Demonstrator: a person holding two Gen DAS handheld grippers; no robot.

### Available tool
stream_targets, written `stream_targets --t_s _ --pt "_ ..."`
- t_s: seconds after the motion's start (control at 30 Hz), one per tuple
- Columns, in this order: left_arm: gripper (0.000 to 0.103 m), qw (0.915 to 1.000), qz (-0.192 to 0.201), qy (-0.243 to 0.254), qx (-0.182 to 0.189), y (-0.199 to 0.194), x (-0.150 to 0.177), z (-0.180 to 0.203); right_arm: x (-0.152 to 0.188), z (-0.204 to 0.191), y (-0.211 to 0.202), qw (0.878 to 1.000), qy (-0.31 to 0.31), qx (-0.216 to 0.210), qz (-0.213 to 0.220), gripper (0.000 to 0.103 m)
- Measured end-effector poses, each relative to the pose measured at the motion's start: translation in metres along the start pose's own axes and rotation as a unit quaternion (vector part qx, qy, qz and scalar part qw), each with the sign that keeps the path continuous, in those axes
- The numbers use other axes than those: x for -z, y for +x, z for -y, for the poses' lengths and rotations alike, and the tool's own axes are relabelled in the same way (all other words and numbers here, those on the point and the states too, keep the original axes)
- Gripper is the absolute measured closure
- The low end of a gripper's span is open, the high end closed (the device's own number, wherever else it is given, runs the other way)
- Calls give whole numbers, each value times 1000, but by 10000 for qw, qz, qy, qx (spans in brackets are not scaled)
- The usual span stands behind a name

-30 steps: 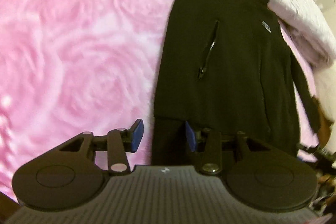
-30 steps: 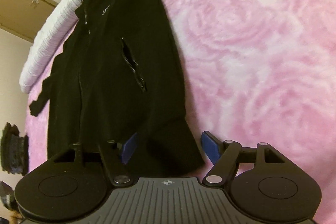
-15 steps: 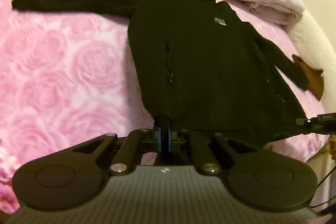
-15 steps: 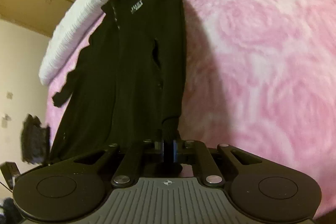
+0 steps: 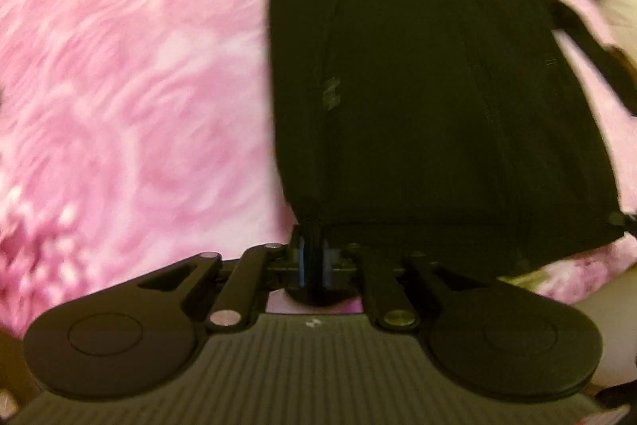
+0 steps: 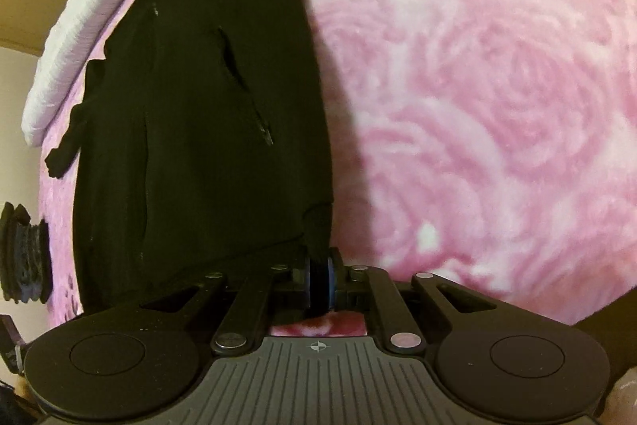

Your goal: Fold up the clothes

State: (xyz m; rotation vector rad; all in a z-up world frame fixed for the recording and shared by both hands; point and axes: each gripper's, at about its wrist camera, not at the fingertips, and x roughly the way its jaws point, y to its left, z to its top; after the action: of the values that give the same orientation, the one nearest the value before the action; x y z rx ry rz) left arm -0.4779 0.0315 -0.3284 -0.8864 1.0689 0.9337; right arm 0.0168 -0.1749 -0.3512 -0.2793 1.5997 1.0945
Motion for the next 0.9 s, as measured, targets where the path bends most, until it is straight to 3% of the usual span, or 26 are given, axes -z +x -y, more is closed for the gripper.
stream_targets --t_s 0.07,0.13,0.2,0.3,0.47,0.53,0.6,0.73,0.9 --pt "90 9991 -321 -122 -262 -1 2 -6 -2 9 1 9988 399 200 -181 88" --pt "93 9988 -303 -36 -390 -15 0 -3 -8 7 -6 9956 540 745 -195 88" --pt "92 9995 -50 12 -298 -29 -12 6 -17 -3 -19 9917 151 1276 1 88" --pt "87 9995 289 110 -118 -24 -42 31 -39 -23 -29 9918 -386 1092 540 88" --pt "87 9988 203 443 -42 43 -109 80 -81 -64 13 9916 -866 658 702 88" --pt "87 9978 279 601 -63 60 -137 97 -94 -88 32 9845 -1176 1146 618 88" --pt "87 9957 527 756 39 65 -170 105 -99 -102 36 9758 -1441 1380 898 88" --pt "87 9925 780 915 231 79 -236 107 -131 -149 56 9653 -1768 1439 1273 88" --pt "87 9866 1094 1113 471 96 -318 109 -190 -184 109 9742 -1556 1325 961 88"
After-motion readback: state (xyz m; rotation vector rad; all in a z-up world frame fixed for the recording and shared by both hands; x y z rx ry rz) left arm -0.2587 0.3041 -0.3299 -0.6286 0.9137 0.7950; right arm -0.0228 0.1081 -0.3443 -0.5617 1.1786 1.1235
